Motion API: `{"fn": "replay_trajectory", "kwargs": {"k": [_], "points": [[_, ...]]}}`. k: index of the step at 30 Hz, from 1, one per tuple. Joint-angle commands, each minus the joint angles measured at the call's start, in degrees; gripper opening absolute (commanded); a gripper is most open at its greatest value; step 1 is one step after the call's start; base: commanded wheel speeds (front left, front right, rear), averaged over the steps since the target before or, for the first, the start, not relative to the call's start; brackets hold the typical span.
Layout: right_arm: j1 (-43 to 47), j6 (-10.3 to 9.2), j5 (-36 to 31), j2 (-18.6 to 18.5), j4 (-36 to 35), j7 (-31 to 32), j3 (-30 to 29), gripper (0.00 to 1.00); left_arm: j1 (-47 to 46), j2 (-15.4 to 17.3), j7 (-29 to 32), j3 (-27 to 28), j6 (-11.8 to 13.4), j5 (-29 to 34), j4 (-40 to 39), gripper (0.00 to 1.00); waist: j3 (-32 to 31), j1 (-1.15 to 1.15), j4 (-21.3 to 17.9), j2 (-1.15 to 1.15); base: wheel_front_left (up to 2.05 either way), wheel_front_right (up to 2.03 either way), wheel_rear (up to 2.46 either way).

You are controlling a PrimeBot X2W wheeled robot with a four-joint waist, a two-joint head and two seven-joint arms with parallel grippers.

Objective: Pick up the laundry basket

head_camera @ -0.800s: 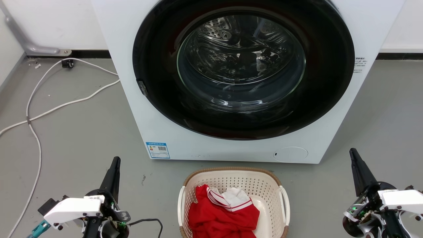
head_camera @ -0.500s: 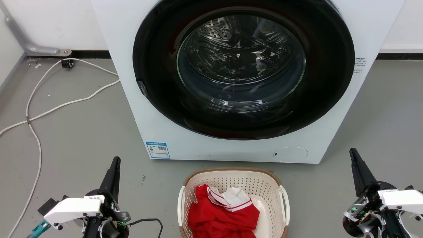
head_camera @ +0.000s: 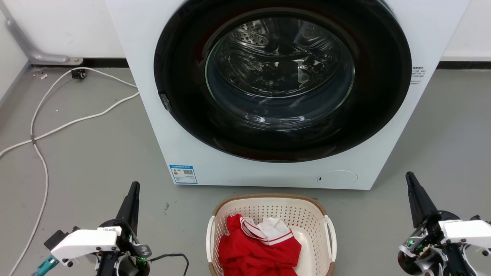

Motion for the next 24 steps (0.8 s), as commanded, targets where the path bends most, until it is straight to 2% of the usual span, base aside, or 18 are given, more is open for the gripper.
{"fn": "replay_trajectory", "kwargs": {"k": [1, 10, 11, 22, 24], "points": [[0.00, 0.00, 0.00, 0.00, 0.00, 0.00, -0.01, 1.00, 0.00, 0.00, 0.00, 0.00, 0.00, 0.00, 0.00, 1.00, 0.00, 0.00, 0.00, 0.00, 0.00, 0.00, 0.00], [1.45, -0.01, -2.32, 0.08, 0.50, -1.93, -0.08, 1.00, 1.24, -0.09, -2.02, -0.37, 0.01, 2.34, -0.33, 1.00, 0.05, 0.00, -0.01, 0.00, 0.00, 0.00, 0.00], [1.62, -0.01, -5.78, 0.08, -0.22, -2.78, -0.39, 1.00, 1.35, -0.08, -2.87, -0.22, 0.05, 5.42, -1.09, 1.00, 0.09, 0.00, -0.04, 0.00, 0.00, 0.00, 0.00], [2.93, -0.01, -20.49, 0.07, -4.45, -5.68, 0.36, 1.00, 2.17, -0.06, -5.74, -1.31, 3.12, 17.81, -5.23, 1.00, 0.29, 0.00, -0.07, 0.00, 0.00, 0.00, 0.00], [3.38, -0.01, -25.12, 0.06, -5.47, -6.41, 0.92, 1.00, 2.50, -0.06, -6.46, -2.03, 3.83, 21.21, -6.11, 1.00, 0.34, 0.00, -0.05, 0.00, 0.00, 0.00, 0.00]]}}
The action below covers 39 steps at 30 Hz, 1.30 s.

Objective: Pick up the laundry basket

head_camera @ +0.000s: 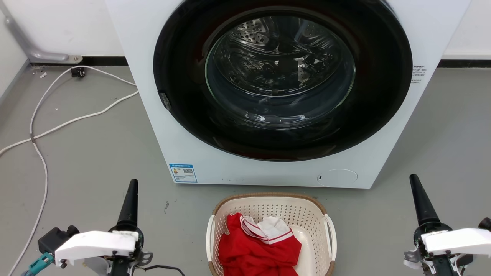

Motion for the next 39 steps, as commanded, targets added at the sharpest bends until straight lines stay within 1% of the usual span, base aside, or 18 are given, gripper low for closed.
{"fn": "replay_trajectory", "kwargs": {"k": [1, 9, 18, 24, 25, 39], "points": [[-0.31, 0.00, -4.02, -0.18, -1.93, -0.77, 0.55, 1.00, -0.14, 0.12, -0.71, -0.51, 0.55, 2.94, -1.68, 1.00, 0.02, 0.00, 0.01, 0.00, 0.00, 0.00, 0.00], [0.94, 0.00, -16.28, -0.19, -3.49, -2.57, 2.12, 1.00, 0.66, 0.13, -2.51, -2.09, 2.18, 11.59, -3.00, 1.00, 0.11, 0.00, 0.03, 0.00, 0.00, 0.00, 0.00], [2.03, 0.00, -26.95, -0.20, -4.76, -4.44, 3.03, 1.00, 1.52, 0.14, -4.37, -3.40, 3.60, 20.31, -4.03, 1.00, 0.13, 0.00, 0.03, 0.00, 0.00, 0.00, 0.00], [2.64, 0.00, -33.10, -0.20, -5.67, -5.58, 3.83, 1.00, 2.16, 0.15, -5.50, -3.87, 3.91, 24.84, -4.80, 1.00, 0.17, 0.00, 0.03, 0.00, 0.00, 0.00, 0.00], [2.64, 0.00, -33.10, -0.20, -5.67, -5.58, 3.83, 1.00, 2.16, 0.15, -5.50, -3.87, 3.91, 24.84, -4.80, 1.00, 0.17, 0.00, 0.03, 0.00, 0.00, 0.00, 0.00], [4.06, 0.00, -44.42, -0.21, -6.58, -8.02, 4.74, 1.00, 3.47, 0.17, -7.94, -4.54, 4.30, 34.04, -6.19, 1.00, 0.36, 0.00, -0.01, 0.00, 0.00, 0.00, 0.00]]}}
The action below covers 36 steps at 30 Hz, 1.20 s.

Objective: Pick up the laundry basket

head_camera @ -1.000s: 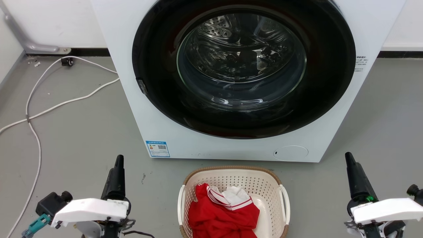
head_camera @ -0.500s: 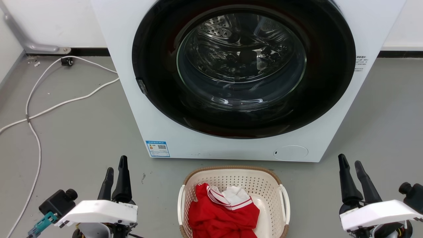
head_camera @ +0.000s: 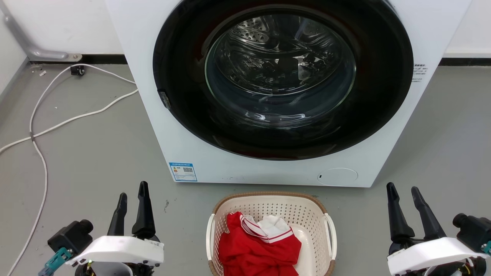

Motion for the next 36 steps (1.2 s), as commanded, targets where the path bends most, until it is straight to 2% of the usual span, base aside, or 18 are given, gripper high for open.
{"fn": "replay_trajectory", "kwargs": {"k": [1, 21, 36], "points": [[0.18, 0.00, -1.75, -0.19, -1.01, -0.52, 0.16, 1.00, 0.33, 0.14, -0.55, -0.15, 0.11, 1.59, -0.89, 1.00, 0.02, 0.00, 0.00, 0.00, 0.00, 0.00, 0.00], [2.21, 0.00, -13.81, -0.20, -2.97, -3.45, 0.81, 1.00, 1.68, 0.15, -3.49, -1.43, 1.28, 13.12, -1.93, 1.00, 0.36, 0.00, -0.07, 0.00, 0.00, 0.00, 0.00], [3.40, -0.01, -20.43, -0.20, -4.85, -5.41, 0.79, 1.00, 2.62, 0.16, -5.42, -2.13, 2.13, 21.21, -2.45, 1.00, 0.39, 0.00, -0.37, 0.00, 0.00, 0.00, 0.00]]}}
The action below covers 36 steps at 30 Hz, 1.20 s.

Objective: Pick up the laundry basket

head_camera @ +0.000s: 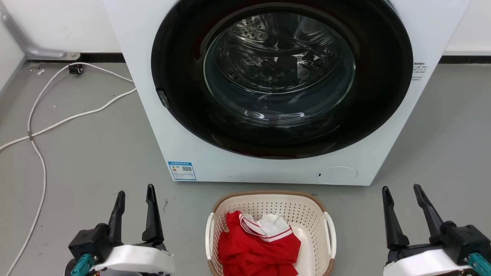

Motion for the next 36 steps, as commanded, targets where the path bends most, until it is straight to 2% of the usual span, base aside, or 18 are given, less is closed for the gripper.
{"fn": "replay_trajectory", "kwargs": {"k": [1, 27, 36], "points": [[0.54, -0.02, -1.56, -0.17, -0.74, -0.53, -0.02, 1.00, 0.43, 0.12, -0.58, -0.17, 0.34, 1.52, -0.52, 1.00, 0.02, 0.00, -0.02, 0.00, 0.00, 0.00, 0.00], [2.27, -0.02, -11.12, -0.16, -1.66, -3.37, -0.31, 1.00, 2.13, 0.12, -3.40, -0.92, 2.07, 12.25, -1.00, 1.00, 0.09, 0.00, -0.19, 0.00, 0.00, 0.00, 0.00], [2.31, -0.02, -10.16, -0.16, -0.75, -3.31, -0.59, 1.00, 2.12, 0.11, -3.34, -0.78, 2.43, 12.19, -0.30, 1.00, 0.20, 0.00, -0.21, 0.00, 0.00, 0.00, 0.00]]}}
